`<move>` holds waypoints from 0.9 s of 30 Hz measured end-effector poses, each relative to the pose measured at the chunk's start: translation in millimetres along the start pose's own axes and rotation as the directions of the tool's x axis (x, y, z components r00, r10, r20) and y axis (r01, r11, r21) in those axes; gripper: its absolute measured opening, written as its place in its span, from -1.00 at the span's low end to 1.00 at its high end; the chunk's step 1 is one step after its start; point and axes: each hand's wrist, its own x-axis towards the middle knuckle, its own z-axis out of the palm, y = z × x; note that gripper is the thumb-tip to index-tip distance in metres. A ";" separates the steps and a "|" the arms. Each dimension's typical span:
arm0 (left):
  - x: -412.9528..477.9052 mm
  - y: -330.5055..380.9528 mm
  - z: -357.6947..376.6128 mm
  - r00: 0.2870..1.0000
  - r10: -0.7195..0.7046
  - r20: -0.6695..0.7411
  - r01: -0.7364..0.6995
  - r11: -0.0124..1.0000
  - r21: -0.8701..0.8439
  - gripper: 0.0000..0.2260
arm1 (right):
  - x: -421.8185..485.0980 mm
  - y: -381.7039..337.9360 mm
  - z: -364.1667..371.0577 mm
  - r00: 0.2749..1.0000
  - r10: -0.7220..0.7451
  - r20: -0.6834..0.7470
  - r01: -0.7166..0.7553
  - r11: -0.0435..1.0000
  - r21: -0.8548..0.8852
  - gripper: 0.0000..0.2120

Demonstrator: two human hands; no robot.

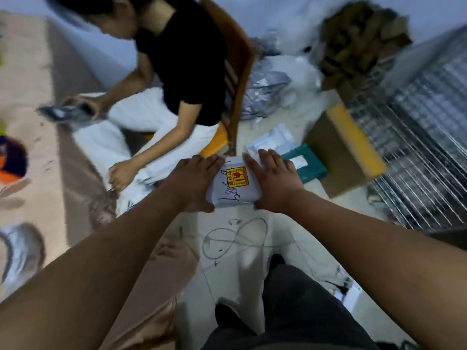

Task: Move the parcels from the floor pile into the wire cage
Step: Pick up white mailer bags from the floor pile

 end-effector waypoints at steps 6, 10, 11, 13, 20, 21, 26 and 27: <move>126.4 42.0 -14.2 0.974 0.223 0.034 -0.225 0.971 0.078 0.16 | -1.6 88.6 19.7 0.962 0.270 0.025 -0.271 0.955 0.123 0.34; 213.4 76.7 -23.3 0.951 0.309 0.017 -0.308 0.941 0.143 0.11 | 12.5 154.4 33.3 0.924 0.380 0.044 -0.382 0.906 0.182 0.34; 231.7 84.4 -25.3 0.948 0.317 0.019 -0.315 0.934 0.170 0.10 | 17.8 169.2 35.7 0.917 0.396 0.048 -0.398 0.897 0.193 0.33; 264.7 98.0 -28.9 0.947 0.317 0.044 -0.319 0.924 0.212 0.08 | 29.3 196.2 38.6 0.906 0.418 0.061 -0.421 0.882 0.211 0.32; 348.7 112.2 -30.6 0.965 0.252 0.079 -0.263 0.943 0.204 0.05 | 86.1 257.8 34.5 0.897 0.433 0.088 -0.442 0.877 0.186 0.30; 363.6 110.2 -28.9 0.967 0.241 0.081 -0.253 0.947 0.197 0.04 | 99.5 266.2 34.8 0.896 0.435 0.090 -0.444 0.877 0.184 0.30; 448.9 91.2 -13.3 0.970 0.224 0.098 -0.237 0.958 0.160 0.10 | 172.5 312.7 47.1 0.896 0.434 0.093 -0.444 0.876 0.186 0.15; 465.6 87.2 -7.6 0.970 0.215 0.109 -0.230 0.962 0.150 0.10 | 187.2 321.3 52.3 0.896 0.433 0.103 -0.445 0.877 0.184 0.12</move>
